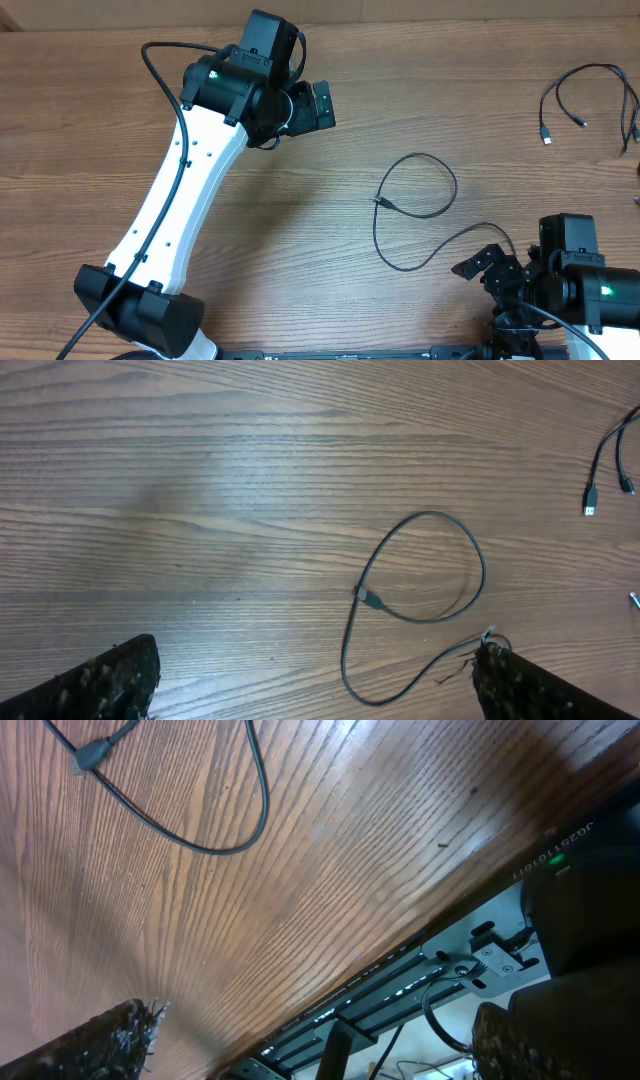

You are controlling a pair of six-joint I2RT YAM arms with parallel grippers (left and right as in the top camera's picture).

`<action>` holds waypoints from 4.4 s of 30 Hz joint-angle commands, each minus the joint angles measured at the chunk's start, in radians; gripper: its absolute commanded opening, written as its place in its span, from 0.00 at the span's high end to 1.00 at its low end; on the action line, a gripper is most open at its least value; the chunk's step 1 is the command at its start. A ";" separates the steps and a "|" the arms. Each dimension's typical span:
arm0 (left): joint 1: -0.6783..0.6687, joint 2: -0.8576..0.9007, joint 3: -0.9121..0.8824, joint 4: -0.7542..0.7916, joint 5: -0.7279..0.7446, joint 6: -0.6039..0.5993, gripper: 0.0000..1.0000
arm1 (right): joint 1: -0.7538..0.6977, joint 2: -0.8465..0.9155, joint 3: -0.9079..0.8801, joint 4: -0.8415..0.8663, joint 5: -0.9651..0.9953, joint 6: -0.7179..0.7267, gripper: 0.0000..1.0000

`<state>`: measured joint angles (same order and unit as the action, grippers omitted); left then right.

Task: Untangle cables

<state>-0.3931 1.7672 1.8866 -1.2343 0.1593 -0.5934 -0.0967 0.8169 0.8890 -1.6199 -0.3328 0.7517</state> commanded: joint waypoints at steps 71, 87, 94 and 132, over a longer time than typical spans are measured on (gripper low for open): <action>0.078 -1.016 -0.786 -0.112 -0.019 -0.138 0.00 | 0.004 -0.007 -0.002 0.003 0.010 0.003 0.00; 0.078 -0.991 -0.787 0.026 -0.004 -0.142 0.01 | 0.004 -0.007 -0.002 0.003 0.010 0.004 0.00; 0.078 -0.916 -0.787 0.083 0.061 -0.135 0.01 | 0.004 -0.007 -0.002 0.003 0.010 0.003 0.00; -0.403 -0.014 -0.786 0.657 0.062 -0.074 0.39 | 0.004 -0.007 -0.002 0.003 0.010 0.004 0.00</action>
<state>-0.7624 1.7111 1.1027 -0.5877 0.2241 -0.6968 -0.0967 0.8169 0.8879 -1.6199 -0.3325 0.7521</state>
